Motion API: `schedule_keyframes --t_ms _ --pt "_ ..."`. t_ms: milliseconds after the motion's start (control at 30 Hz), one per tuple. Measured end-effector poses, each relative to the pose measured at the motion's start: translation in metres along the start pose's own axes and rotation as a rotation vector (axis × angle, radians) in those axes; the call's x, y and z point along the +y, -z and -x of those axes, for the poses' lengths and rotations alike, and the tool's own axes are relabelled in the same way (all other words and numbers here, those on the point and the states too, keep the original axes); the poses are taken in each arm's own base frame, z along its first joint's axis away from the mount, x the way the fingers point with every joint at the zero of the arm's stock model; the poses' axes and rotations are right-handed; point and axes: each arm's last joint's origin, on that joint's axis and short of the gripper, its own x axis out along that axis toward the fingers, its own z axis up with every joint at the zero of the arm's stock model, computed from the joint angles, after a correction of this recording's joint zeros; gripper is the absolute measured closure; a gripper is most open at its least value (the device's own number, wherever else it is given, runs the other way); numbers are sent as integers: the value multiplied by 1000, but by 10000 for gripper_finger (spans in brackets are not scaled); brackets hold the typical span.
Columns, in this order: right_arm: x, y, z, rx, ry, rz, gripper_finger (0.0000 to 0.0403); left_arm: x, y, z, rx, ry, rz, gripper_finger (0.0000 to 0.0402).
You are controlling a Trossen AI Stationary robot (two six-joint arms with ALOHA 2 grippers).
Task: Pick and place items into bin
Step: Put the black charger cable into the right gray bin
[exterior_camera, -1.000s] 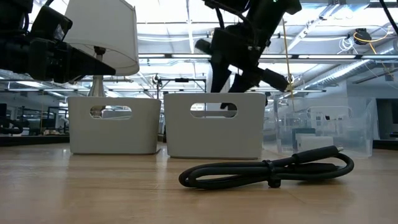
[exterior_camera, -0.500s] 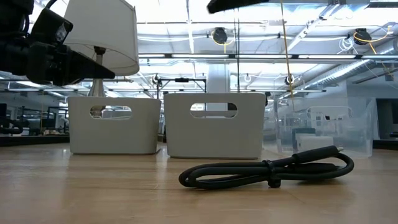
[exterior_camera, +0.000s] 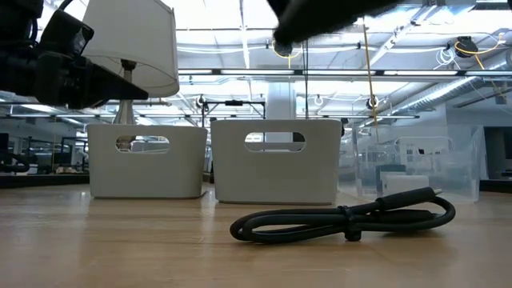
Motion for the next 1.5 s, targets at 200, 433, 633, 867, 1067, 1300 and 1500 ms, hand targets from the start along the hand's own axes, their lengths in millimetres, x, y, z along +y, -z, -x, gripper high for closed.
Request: schedule_keyframes --t_ms 200,433,633,867,1067,1300,1500 --pt "16 11 -26 23 -24 -124 308 0 0 0 0 0 47 364" --pt "24 26 -47 81 -74 -227 230 0 1 0 8 5 64 364" --pt "23 39 -55 178 -29 -254 201 -1 2 0 18 9 56 364" --pt "21 53 -64 243 -8 -272 203 -1 3 0 22 10 49 364" --pt "22 60 -70 271 -2 -255 225 -1 3 0 22 11 49 364" --pt "20 57 -66 260 -3 -188 343 -1 3 0 22 11 49 364" --pt "20 38 -35 214 -59 -117 381 -1 3 0 22 11 49 364"
